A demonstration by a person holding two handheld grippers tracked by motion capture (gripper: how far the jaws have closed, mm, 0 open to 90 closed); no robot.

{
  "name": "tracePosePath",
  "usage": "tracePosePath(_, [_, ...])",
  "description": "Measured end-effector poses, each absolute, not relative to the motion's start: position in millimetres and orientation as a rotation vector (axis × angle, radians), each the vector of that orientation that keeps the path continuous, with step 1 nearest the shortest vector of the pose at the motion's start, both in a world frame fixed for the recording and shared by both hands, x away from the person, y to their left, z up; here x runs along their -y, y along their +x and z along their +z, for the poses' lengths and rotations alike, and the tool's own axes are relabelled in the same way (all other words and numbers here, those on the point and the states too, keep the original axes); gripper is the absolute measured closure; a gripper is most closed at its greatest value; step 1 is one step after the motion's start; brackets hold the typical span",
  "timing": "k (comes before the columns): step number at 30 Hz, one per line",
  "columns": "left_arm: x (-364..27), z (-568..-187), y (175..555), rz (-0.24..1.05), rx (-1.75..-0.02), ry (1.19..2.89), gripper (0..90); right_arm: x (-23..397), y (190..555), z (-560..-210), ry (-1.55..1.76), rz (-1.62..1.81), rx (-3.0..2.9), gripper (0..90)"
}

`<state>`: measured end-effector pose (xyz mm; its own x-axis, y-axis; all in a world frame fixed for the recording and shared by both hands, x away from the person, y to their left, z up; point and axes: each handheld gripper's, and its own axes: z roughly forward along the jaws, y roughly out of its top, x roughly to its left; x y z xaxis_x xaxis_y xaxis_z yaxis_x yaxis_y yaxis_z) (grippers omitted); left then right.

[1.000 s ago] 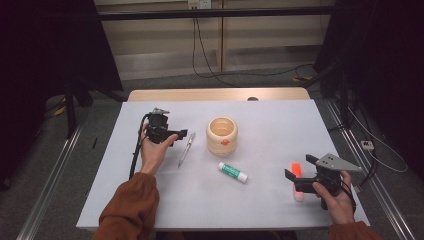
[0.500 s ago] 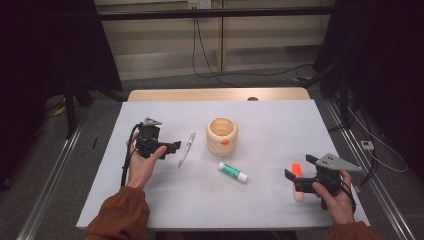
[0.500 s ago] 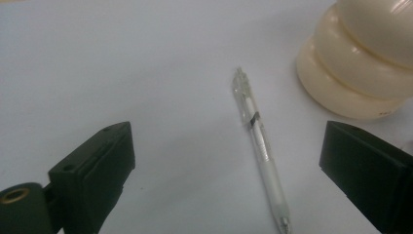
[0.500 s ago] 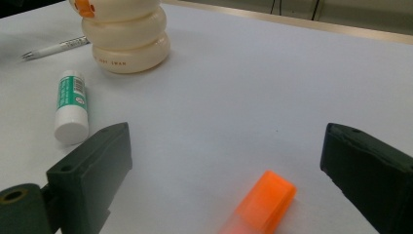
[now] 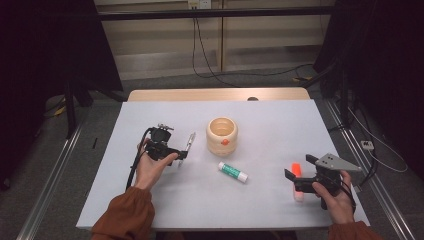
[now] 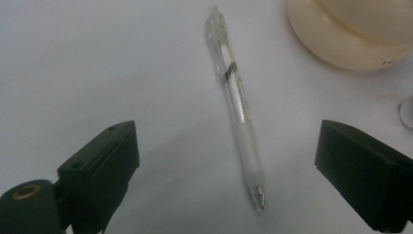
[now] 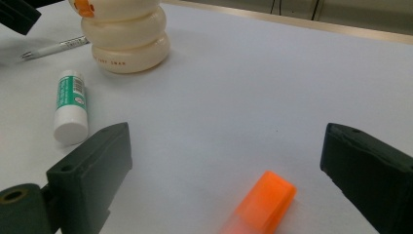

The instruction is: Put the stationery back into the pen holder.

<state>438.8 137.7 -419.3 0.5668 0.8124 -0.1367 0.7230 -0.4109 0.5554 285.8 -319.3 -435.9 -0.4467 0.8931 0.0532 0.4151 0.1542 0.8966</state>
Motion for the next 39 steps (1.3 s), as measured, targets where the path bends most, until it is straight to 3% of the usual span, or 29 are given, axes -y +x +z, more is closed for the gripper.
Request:
tracePosePath(7, [-124.3,-427.2,444.6,0.144,-1.237,2.291,21.6,319.3,285.9,-436.0,1.238,1.251,-1.939,4.3])
tracePosePath(18, [-120.1,-432.2,447.9,0.179,-1.279,2.297,55.7,318.9,285.9,-436.3,1.236,1.249,-1.948,4.3])
tracePosePath(28, [-112.8,-432.6,442.9,0.212,-1.261,2.329,71.7,319.0,285.9,-436.2,1.236,1.250,-1.948,4.3])
tracePosePath(39, [-110.2,-431.4,445.2,0.186,-1.267,2.361,79.8,318.8,285.8,-436.3,1.239,1.250,-1.946,4.3])
